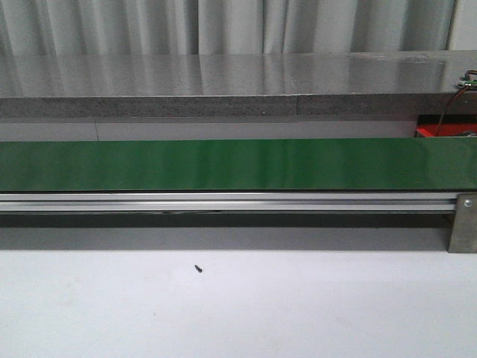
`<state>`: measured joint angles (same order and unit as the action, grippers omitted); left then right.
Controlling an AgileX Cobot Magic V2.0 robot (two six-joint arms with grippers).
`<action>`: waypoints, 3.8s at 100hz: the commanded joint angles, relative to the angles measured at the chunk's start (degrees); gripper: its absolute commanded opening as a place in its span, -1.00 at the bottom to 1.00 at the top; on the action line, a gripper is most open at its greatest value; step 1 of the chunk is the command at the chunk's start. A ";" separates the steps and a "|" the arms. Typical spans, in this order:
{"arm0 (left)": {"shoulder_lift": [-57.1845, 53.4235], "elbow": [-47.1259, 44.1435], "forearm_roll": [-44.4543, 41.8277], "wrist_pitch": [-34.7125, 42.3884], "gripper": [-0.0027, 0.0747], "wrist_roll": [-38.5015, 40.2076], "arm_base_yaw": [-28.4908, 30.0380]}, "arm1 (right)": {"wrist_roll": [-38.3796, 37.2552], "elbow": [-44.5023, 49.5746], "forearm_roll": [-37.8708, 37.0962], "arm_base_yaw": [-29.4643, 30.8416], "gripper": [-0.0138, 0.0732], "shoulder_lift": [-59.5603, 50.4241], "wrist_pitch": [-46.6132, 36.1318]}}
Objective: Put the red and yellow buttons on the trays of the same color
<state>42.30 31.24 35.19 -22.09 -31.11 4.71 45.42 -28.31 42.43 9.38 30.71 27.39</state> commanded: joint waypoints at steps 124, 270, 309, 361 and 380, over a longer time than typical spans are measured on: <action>-0.24 1.52 1.02 3.59 -0.98 0.02 -0.46 | -48.86 11.94 -41.64 -6.30 -0.84 -20.02 -15.83; -0.24 1.52 1.02 3.54 -0.98 0.02 -0.46 | -52.14 28.95 -44.63 -10.91 -0.84 -32.38 -25.37; -0.24 1.52 1.02 3.54 -0.98 0.02 -0.46 | -52.14 28.95 -44.63 -10.91 -0.84 -32.38 -25.37; -0.24 1.52 2.36 3.84 -0.98 0.02 -0.46 | -52.14 28.95 -44.63 -10.91 -0.84 -32.38 -25.37; -2.62 1.52 -8.80 3.97 -0.98 5.80 -2.49 | -52.14 28.95 -44.63 -10.91 -0.84 -32.38 -25.37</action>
<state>41.38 31.24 32.13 -21.71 -29.77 3.73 -6.73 1.70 -1.74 -1.46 -0.60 6.90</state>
